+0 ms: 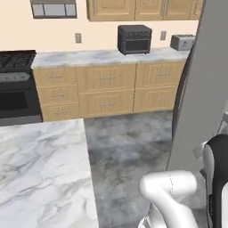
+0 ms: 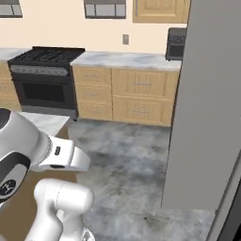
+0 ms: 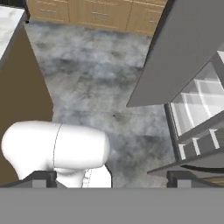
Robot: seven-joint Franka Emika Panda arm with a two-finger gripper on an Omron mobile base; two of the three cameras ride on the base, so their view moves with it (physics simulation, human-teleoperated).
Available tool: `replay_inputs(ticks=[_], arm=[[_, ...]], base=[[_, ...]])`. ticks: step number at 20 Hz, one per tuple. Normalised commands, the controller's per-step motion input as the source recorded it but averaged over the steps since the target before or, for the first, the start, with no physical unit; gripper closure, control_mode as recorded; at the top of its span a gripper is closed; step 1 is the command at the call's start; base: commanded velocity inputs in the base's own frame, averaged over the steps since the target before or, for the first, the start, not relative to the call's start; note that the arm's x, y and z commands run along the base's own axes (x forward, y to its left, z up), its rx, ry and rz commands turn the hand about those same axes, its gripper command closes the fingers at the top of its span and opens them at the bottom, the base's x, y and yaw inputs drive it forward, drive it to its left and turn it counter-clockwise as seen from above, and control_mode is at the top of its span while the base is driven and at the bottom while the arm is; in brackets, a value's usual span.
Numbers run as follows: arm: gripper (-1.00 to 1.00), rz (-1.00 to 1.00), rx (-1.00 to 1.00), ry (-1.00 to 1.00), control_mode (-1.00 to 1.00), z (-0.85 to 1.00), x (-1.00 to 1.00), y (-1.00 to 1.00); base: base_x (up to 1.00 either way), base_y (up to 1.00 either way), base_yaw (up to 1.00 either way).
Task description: Open the fridge, grab two sodas, and place both sodas inside the bowl with ice on the dining counter.
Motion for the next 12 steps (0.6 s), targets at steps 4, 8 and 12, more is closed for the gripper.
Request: replay_inputs(ticks=[4, 8, 12], arm=[[-1.0, 0.0, 0.0, 0.0, 1.0, 0.0, 0.0, 0.0], [-1.0, 0.0, 0.0, 0.0, 1.0, 0.0, 0.0, 0.0], [-1.0, 0.0, 0.0, 0.0, 1.0, 0.0, 0.0, 0.0]], base=[[0.55, 0.01, -0.53], [0.59, 0.0, -0.57], [0.44, 0.06, -0.61]])
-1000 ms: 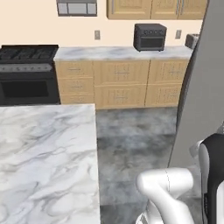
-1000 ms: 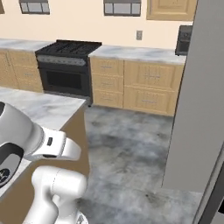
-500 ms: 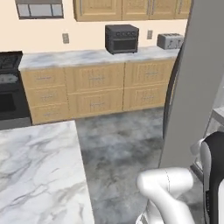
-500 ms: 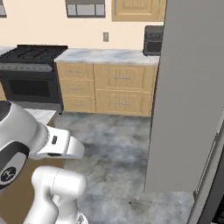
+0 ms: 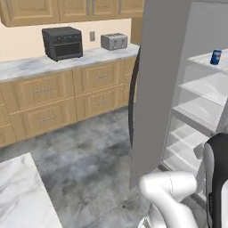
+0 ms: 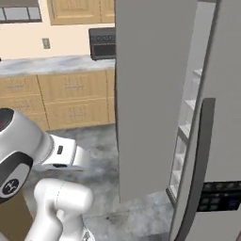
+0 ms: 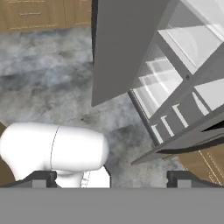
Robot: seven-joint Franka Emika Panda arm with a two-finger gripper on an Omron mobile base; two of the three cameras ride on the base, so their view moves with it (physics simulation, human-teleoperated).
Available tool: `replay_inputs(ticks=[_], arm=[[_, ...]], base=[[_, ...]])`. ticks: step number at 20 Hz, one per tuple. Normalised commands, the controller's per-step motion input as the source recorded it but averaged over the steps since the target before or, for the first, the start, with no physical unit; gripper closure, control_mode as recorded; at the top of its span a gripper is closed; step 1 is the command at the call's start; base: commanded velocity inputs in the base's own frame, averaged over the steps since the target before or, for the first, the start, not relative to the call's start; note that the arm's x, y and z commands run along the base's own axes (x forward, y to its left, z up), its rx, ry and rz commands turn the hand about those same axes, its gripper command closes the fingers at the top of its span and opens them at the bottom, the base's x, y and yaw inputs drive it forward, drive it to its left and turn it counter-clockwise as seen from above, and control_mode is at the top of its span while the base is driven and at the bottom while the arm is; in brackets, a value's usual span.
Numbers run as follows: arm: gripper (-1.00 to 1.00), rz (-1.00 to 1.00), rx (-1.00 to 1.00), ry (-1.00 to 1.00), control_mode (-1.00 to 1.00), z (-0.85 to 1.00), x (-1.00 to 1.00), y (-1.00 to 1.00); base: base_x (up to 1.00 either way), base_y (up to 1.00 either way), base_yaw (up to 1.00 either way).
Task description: Open the fridge, grab two sodas, and place both sodas inside the bowl with ice on the dining counter.
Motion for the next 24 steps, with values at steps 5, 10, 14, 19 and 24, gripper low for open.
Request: replay_inputs(ticks=[5, 10, 14, 19, 24], arm=[[-1.0, 0.0, 0.0, 0.0, 1.0, 0.0, 0.0, 0.0], [-1.0, 0.0, 0.0, 0.0, 1.0, 0.0, 0.0, 0.0], [-1.0, 0.0, 0.0, 0.0, 1.0, 0.0, 0.0, 0.0], [-1.0, 0.0, 0.0, 0.0, 1.0, 0.0, 0.0, 0.0], [-1.0, 0.0, 0.0, 0.0, 1.0, 0.0, 0.0, 0.0]], base=[[0.35, 0.14, -0.6], [0.35, 0.56, -0.49], [0.4, 0.74, -0.34], [0.64, 0.81, -0.22], [0.67, 0.27, -0.01]])
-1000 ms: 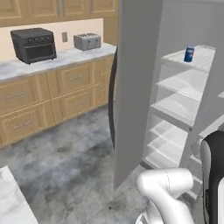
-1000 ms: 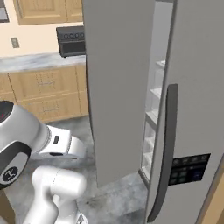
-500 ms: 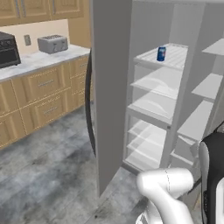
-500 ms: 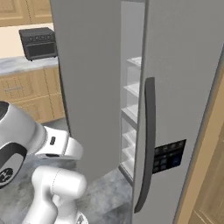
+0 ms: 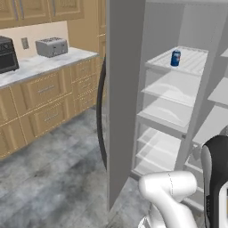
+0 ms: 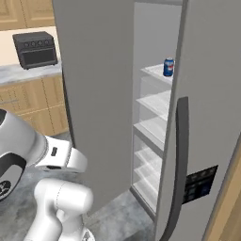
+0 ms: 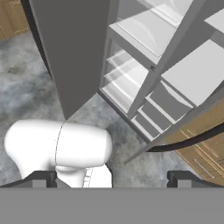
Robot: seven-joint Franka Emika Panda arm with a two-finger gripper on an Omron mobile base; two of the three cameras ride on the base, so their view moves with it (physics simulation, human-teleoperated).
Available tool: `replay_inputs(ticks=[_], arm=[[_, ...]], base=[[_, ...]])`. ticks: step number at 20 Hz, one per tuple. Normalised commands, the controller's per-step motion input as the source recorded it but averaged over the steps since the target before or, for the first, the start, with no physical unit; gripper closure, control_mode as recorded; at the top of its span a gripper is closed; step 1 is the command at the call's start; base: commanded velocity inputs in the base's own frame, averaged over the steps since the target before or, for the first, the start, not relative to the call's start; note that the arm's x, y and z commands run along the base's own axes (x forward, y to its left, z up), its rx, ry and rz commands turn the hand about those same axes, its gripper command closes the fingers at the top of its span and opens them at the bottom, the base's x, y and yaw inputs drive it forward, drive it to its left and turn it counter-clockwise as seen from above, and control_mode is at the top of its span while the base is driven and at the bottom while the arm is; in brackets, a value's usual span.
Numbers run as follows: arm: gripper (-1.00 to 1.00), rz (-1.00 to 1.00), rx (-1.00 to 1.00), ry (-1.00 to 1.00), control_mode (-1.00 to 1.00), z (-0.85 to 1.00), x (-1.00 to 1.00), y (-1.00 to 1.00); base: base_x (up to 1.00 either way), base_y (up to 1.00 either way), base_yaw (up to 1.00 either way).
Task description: Open the fridge, grab two sodas, and place both sodas inside the bowl with ice on the dining counter.
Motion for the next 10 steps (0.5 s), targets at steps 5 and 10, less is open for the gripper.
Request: replay_inputs(ticks=[5, 10], arm=[[-1.0, 0.0, 0.0, 0.0, 1.0, 0.0, 0.0, 0.0], [-1.0, 0.0, 0.0, 0.0, 1.0, 0.0, 0.0, 0.0]], base=[[0.44, 0.0, -0.03], [0.65, 0.1, -0.38]])
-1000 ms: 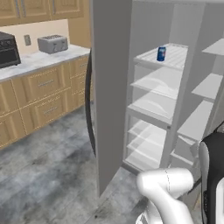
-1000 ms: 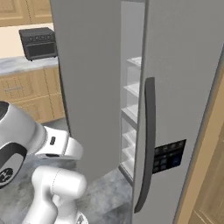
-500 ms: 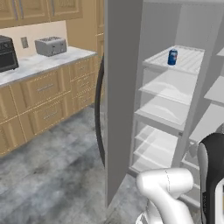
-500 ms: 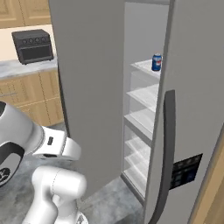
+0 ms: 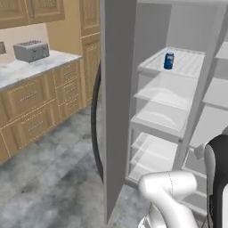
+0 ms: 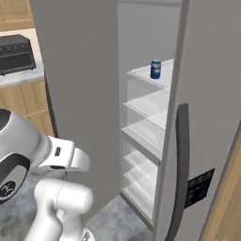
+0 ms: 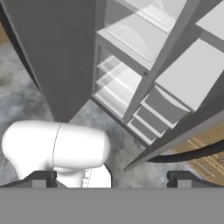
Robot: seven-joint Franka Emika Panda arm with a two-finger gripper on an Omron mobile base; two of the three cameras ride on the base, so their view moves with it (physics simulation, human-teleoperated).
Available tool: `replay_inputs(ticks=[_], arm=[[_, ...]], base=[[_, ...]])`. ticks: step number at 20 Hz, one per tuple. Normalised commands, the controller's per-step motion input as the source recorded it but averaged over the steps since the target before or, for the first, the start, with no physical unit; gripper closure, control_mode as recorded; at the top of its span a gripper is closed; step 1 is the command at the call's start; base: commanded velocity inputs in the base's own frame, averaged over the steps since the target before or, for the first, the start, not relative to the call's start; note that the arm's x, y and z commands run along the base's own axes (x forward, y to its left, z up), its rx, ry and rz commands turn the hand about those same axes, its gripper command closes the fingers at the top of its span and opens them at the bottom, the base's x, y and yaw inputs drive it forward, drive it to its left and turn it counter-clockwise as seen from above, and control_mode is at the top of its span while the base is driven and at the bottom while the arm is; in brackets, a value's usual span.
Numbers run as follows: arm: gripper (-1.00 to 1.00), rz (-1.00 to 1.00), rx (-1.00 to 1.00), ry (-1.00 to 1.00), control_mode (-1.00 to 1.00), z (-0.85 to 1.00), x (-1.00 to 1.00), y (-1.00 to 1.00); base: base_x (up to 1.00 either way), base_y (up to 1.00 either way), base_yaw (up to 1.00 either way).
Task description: Open the fridge, grab two sodas, and place both sodas inside the bowl with ice on the dining counter.
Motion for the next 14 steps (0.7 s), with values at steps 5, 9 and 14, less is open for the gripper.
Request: replay_inputs(ticks=[5, 9, 14], arm=[[-1.0, 0.0, 0.0, 0.0, 1.0, 0.0, 0.0, 0.0], [-1.0, 0.0, 0.0, 0.0, 1.0, 0.0, 0.0, 0.0], [-1.0, 0.0, 0.0, 0.0, 1.0, 0.0, 0.0, 0.0]], base=[[0.71, 0.19, -0.42], [0.66, 0.31, -0.39], [0.62, 0.23, -0.38]])
